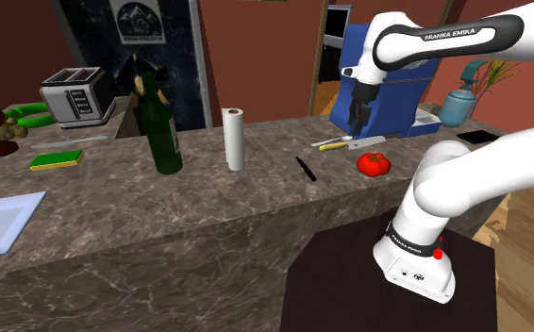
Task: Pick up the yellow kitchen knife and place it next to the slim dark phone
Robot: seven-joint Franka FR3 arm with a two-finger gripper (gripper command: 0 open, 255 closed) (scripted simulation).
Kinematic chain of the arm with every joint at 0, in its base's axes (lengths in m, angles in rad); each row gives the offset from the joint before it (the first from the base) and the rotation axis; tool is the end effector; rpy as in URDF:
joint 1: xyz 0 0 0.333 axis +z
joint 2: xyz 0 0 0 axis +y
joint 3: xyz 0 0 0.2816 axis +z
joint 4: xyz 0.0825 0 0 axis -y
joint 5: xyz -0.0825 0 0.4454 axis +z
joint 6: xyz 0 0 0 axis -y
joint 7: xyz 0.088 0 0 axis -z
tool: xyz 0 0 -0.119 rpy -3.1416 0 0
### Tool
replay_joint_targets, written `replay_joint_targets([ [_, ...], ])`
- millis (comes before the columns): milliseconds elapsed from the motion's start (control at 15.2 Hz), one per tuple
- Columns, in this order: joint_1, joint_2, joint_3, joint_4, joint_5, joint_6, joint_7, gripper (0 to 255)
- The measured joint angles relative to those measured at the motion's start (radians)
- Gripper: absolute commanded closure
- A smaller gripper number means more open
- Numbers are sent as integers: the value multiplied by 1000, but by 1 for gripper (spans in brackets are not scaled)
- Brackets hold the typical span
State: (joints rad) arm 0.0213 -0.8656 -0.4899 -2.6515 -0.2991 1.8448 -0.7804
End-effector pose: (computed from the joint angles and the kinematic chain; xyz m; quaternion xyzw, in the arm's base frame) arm 0.3570 -0.1776 0.4139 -0.9618 -0.2710 -0.0253 0.0305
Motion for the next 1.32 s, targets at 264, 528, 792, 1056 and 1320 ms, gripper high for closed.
replay_joint_targets([
  [264,20,79,-128,9,-99,75,-197,0],
  [528,72,190,-260,57,-171,158,-389,0],
  [792,140,307,-388,98,-206,257,-551,0],
  [1056,160,351,-436,81,-215,322,-578,0],
  [1320,173,383,-466,60,-218,375,-583,0],
])
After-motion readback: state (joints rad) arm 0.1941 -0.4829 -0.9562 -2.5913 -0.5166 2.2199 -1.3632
